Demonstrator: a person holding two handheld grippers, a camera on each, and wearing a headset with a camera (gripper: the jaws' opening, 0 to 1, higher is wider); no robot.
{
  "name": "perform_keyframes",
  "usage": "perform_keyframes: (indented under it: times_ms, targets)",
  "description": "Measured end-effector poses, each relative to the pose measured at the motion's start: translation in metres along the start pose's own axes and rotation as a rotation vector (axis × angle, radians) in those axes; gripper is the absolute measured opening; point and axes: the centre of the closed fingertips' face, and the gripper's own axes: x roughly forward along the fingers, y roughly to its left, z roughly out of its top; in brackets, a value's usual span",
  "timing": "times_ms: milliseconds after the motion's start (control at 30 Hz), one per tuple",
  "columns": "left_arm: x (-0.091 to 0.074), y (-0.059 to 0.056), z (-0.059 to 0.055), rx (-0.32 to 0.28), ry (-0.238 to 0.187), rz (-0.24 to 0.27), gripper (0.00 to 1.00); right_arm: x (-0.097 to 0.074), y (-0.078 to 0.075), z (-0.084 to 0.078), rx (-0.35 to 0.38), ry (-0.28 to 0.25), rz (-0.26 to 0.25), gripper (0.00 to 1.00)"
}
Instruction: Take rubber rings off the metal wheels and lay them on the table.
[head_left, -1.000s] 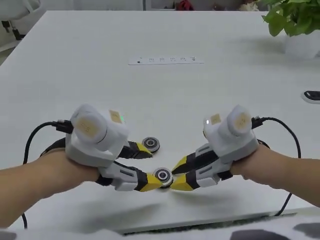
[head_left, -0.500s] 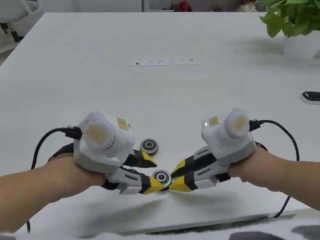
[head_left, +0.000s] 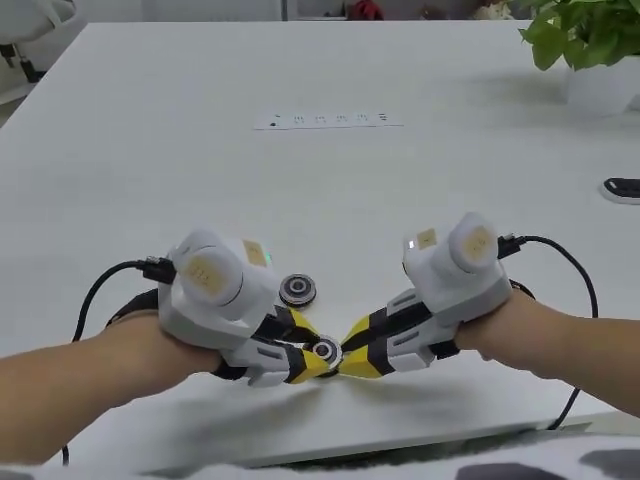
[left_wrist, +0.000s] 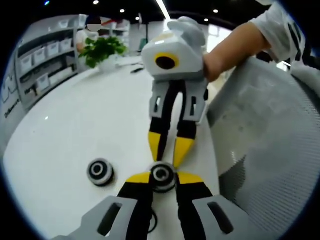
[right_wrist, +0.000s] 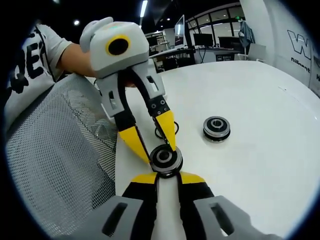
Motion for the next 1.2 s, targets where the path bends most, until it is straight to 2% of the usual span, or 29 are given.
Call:
perform_keyframes:
  times_ms: [133,367,600,700,900,1000,1200]
  targets:
    - [-0.001,0.004,0.001,-0.008,-0.008,0.025,0.14,0.0,0.0,0.0,0.0,0.0,0.0,0.1]
    - [-0.001,0.003,0.0,0.01,-0.008,0.031,0.14,0.0,0.001,-0.002,0.006,0.003,-0.002,0.06]
    - [-0.001,0.003,0.0,0.015,-0.008,0.036,0.14,-0.001,-0.002,-0.003,0.055,-0.003,-0.007,0.0]
    - [-0.001,0.002,0.0,0.033,0.001,0.042,0.13,-0.002,-0.004,-0.002,0.116,-0.022,-0.006,0.0]
    - [-0.001,0.003,0.0,0.031,0.003,0.046,0.13,-0.007,-0.006,0.0,0.191,-0.059,0.004,0.0]
    - [-0.001,0.003,-0.001,0.034,0.004,0.05,0.13,-0.01,-0.008,0.003,0.245,-0.094,0.007,0.0]
    - [-0.001,0.003,-0.001,0.037,0.006,0.055,0.12,-0.011,-0.008,0.005,0.278,-0.111,0.011,0.0]
